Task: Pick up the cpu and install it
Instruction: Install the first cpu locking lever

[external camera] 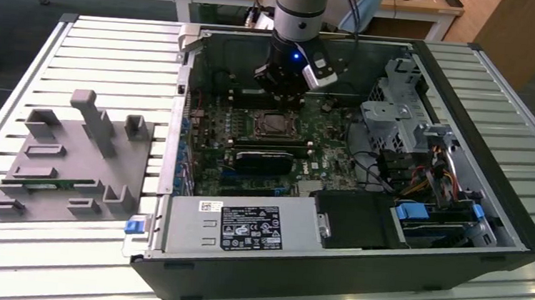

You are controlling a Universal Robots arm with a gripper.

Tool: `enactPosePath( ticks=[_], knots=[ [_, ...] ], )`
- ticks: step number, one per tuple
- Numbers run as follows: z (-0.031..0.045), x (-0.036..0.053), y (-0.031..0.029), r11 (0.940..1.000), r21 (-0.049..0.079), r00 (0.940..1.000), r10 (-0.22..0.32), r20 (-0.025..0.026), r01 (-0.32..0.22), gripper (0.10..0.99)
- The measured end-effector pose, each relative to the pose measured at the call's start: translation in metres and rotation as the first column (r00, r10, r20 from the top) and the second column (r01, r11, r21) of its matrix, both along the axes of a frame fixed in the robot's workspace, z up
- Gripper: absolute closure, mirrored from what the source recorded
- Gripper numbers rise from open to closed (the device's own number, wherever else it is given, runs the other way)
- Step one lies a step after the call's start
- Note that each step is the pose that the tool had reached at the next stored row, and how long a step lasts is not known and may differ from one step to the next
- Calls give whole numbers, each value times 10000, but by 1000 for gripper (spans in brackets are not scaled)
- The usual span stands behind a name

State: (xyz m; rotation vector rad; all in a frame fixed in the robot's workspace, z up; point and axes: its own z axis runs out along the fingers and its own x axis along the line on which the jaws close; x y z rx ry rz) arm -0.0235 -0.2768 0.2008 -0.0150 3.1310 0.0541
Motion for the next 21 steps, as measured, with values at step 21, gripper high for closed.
enactPosePath(
  ticks=[21],
  knots=[
    [-35,10,38,9989,-468,10000,2,-1,-2,973]
  ],
)
